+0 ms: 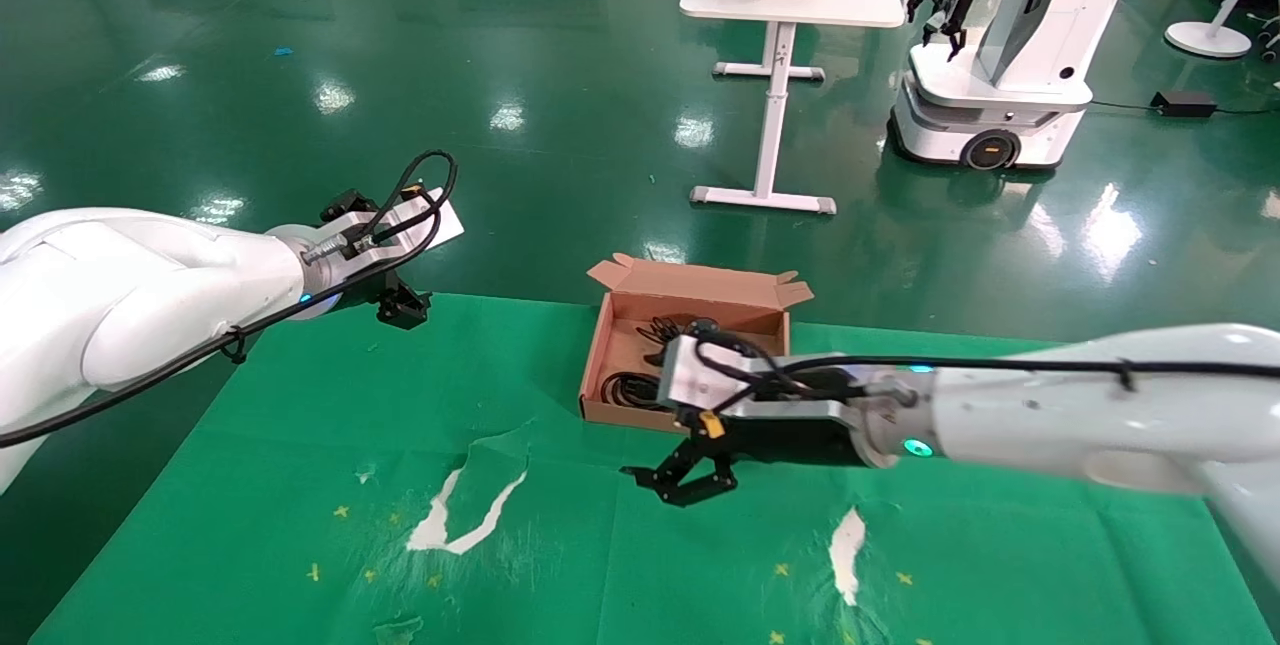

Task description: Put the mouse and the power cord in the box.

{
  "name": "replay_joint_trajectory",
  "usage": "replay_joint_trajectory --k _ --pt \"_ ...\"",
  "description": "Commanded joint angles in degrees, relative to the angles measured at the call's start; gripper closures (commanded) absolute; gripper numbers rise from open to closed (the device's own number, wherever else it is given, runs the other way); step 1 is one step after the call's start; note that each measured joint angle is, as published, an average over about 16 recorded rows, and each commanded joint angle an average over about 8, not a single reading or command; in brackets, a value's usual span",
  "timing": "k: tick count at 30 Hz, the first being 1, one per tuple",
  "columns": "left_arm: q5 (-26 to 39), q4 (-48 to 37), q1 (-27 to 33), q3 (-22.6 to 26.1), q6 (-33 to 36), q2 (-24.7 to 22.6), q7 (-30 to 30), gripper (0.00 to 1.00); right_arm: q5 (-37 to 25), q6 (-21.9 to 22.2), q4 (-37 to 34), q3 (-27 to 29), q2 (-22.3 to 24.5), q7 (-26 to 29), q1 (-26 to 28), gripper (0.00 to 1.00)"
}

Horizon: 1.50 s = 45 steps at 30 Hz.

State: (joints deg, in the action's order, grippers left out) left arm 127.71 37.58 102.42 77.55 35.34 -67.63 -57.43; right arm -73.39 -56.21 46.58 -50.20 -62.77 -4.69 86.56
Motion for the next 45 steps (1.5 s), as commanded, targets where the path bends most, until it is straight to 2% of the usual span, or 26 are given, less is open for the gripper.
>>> replay_joint_trajectory --k 1,35,39,45 --pt "-0.1 0.0 0.0 0.0 0.0 0.0 0.0 0.0 1.7 -1.5 1.4 1.8 1.5 0.8 -1.3 0.0" --pt "-49.4 20.7 -23.5 -35.4 29.0 18.8 26.9 0.0 29.5 -27.6 25.3 32.0 26.0 14.5 -23.4 0.0" --pt "-55.4 23.2 -26.3 -39.7 32.5 21.0 30.1 0.0 31.3 -29.3 26.8 33.9 27.5 15.3 -24.8 0.0" --pt "-64.2 26.9 -30.5 -46.0 37.6 24.4 34.9 0.0 31.5 -29.5 27.0 34.1 27.8 15.4 -25.0 0.0"
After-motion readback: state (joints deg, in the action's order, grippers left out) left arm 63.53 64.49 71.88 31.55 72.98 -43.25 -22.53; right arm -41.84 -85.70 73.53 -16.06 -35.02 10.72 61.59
